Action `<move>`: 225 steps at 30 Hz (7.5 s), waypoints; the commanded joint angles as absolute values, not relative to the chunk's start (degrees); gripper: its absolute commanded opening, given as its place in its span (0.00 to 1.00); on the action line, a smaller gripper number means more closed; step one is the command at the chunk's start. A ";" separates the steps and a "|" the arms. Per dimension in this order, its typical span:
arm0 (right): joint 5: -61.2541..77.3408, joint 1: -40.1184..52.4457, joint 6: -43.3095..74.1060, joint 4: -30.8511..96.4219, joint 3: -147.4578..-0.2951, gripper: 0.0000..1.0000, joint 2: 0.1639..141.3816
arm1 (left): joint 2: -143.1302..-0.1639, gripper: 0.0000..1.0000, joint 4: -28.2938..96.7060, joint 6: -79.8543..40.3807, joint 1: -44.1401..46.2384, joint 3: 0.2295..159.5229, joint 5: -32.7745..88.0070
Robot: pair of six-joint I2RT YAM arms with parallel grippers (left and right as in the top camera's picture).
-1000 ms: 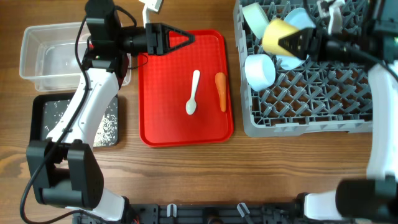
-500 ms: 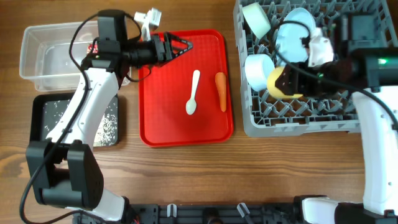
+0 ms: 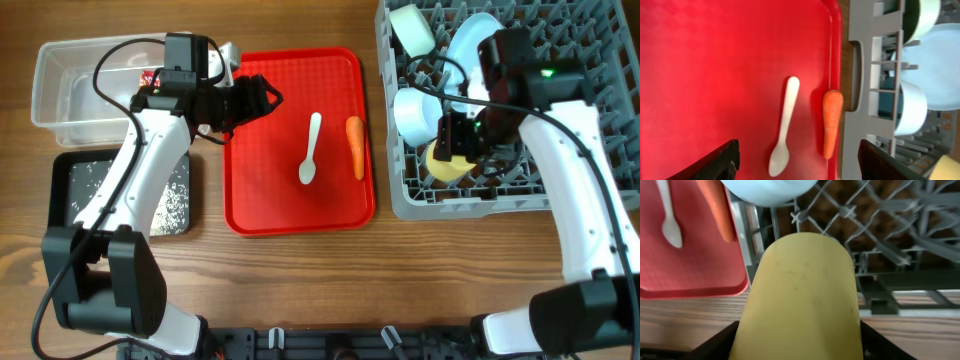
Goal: Sort waste into correct bins and load items into the dishwasher rack
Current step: 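Carry the yellow cup with the right gripper and set it in the rack, then reach the left gripper to the carrot on the red tray and grasp it, then carry the carrot with the left gripper and drop it on the black rice tray, then reach the right gripper to the white spoon on the red tray and grasp it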
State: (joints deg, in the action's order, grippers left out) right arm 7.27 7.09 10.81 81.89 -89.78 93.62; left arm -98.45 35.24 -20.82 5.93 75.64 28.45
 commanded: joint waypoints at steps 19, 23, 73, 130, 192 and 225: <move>10.96 7.33 10.68 64.38 -72.93 0.95 95.15 | -97.41 0.78 36.12 -19.49 5.63 76.07 25.82; 12.58 7.33 10.68 63.88 -74.89 1.00 95.15 | -97.41 0.83 36.16 -19.49 5.80 76.07 25.82; 19.38 2.98 8.97 67.33 -98.78 0.96 91.05 | -115.68 0.90 19.81 -1.65 35.44 76.09 -2.42; 19.18 2.98 7.49 71.05 -98.78 0.96 91.05 | -109.34 0.09 23.64 -6.59 36.16 76.20 -10.48; 19.18 2.98 7.49 71.00 -98.78 0.97 91.05 | -102.72 0.80 41.23 -39.29 -21.61 65.84 -7.92; 16.91 21.80 27.35 61.19 -95.81 0.94 94.35 | -83.26 0.81 48.84 -21.56 2.35 72.42 11.94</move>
State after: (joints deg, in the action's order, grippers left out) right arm 20.51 17.89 18.13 62.11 -97.60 92.31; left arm -82.81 48.84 -17.69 3.27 72.01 11.88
